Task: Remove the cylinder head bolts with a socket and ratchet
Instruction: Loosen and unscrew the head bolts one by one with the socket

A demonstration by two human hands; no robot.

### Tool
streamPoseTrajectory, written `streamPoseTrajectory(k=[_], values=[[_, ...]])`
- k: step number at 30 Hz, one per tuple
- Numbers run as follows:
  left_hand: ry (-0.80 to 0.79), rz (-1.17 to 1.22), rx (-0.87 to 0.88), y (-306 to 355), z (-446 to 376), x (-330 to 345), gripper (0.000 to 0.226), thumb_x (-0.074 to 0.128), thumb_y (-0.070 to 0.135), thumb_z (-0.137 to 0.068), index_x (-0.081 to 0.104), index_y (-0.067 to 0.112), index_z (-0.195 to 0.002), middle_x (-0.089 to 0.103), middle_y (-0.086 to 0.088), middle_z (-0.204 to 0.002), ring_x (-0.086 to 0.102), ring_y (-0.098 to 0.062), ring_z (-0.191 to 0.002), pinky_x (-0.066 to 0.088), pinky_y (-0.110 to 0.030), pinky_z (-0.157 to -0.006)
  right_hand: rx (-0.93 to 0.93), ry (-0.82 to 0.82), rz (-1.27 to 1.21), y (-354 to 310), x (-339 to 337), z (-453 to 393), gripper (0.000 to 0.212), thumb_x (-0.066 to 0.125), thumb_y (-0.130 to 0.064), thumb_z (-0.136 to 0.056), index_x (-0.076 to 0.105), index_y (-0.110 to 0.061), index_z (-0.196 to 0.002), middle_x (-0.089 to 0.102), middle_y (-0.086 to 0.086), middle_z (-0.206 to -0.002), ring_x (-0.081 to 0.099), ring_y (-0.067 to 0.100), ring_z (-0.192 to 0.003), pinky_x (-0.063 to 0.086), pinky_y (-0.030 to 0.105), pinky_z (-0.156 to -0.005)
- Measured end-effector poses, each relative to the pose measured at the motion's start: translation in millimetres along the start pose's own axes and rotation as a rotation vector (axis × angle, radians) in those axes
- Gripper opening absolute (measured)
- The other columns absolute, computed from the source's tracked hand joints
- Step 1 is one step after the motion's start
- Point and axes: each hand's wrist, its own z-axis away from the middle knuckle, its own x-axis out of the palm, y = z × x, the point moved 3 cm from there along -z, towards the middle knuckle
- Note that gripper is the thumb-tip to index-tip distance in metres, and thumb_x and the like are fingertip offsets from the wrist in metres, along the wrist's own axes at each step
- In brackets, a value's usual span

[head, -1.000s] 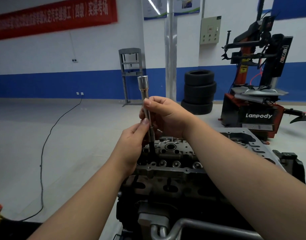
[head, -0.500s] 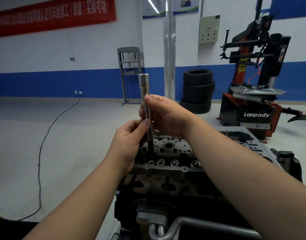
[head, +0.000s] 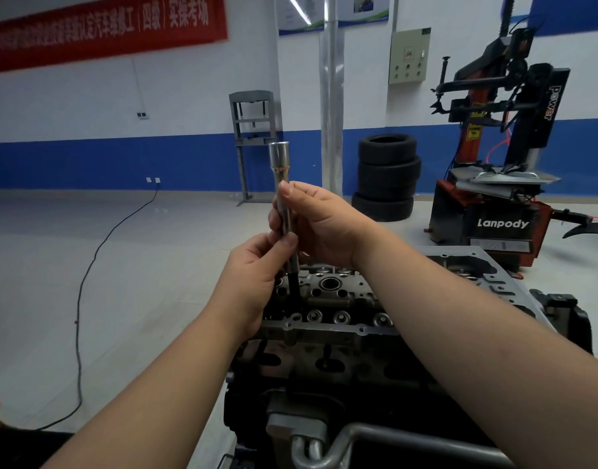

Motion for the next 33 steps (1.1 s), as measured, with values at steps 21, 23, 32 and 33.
streamPoseTrajectory(k=[21,23,32,33], values=[[-0.036,0.016,-0.038,-4.3,-3.2,-6.6,0.028,0.059,0.047,-0.09,0.082,0.032,-0.09,0.078,-0.003,-0.097,0.073,-0.016,-0.094,0.05,-0.038,-0.087,0.061,-0.058,-0.026,-1.5,-0.6,3.1,0.036,0.041,-0.041,-0.105,0.062,-0.012,-0.103,0.065,0.0,-0.088,0.063,0.012,-0.074,0.053,0.027,-0.067],[-0.053,0.018,-0.036,-4.0,-3.2,-6.7,0.025,0.063,0.047,-0.092,0.083,0.032,-0.091,0.079,-0.003,-0.1,0.073,-0.017,-0.097,0.049,-0.039,-0.09,0.075,-0.037,-0.02,-1.5,-1.4,3.0,0.038,0.042,-0.043,-0.105,0.065,-0.013,-0.105,0.064,-0.001,-0.086,0.064,0.012,-0.076,0.054,0.027,-0.069],[0.003,0.01,-0.009,-4.1,-1.7,-5.0,0.023,0.067,0.05,-0.081,0.082,0.033,-0.088,0.078,-0.002,-0.091,0.074,-0.014,-0.088,0.049,-0.049,-0.098,-0.011,-0.028,-0.045,-1.8,1.1,1.1,0.02,0.047,-0.028,-0.104,0.052,-0.012,-0.093,0.061,0.003,-0.08,0.06,0.017,-0.074,0.048,0.034,-0.076],[-0.007,0.011,-0.011,-4.3,-2.2,-5.6,0.025,0.068,0.053,-0.084,0.082,0.033,-0.091,0.079,-0.003,-0.094,0.074,-0.015,-0.09,0.05,-0.047,-0.097,-0.006,-0.041,-0.04,-2.1,1.4,1.8,0.022,0.045,-0.029,-0.104,0.053,-0.011,-0.094,0.061,0.003,-0.081,0.06,0.016,-0.074,0.047,0.033,-0.076]])
